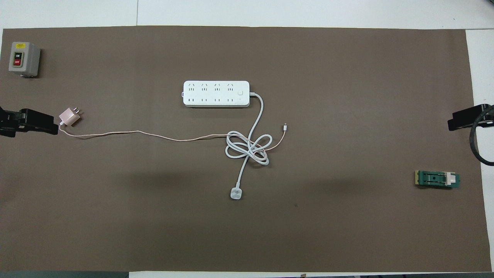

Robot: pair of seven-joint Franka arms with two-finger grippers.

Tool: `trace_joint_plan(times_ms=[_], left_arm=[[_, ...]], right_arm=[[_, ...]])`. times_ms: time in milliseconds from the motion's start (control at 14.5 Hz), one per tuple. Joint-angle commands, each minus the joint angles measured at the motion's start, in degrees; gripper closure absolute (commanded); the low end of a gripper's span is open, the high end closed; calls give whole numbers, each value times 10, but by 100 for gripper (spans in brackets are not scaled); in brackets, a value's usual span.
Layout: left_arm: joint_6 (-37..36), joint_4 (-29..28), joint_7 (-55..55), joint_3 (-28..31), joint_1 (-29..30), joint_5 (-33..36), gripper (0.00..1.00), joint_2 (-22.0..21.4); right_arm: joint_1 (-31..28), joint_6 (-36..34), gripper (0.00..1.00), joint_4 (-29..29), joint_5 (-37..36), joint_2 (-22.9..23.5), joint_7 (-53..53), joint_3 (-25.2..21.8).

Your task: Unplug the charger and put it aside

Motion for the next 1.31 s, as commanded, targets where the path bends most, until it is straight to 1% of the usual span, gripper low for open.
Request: trace_joint_plan(times_ms=[0, 346, 760, 1244], left_arm=[[1, 5, 13, 2, -5, 5, 0, 4], [4, 9, 8, 2, -7, 6, 0, 14], [4, 8, 7, -4, 15, -15, 0, 12], [4, 8, 7, -7, 15, -15, 0, 14]], right_arm=[[-9, -5, 0, -12, -14, -11, 5, 9], [-10, -4, 0, -12, -14, -11, 5, 9], [-11, -4, 0, -12, -14, -11, 4, 9], [-12, -4, 0, -11, -14, -11, 4, 9]])
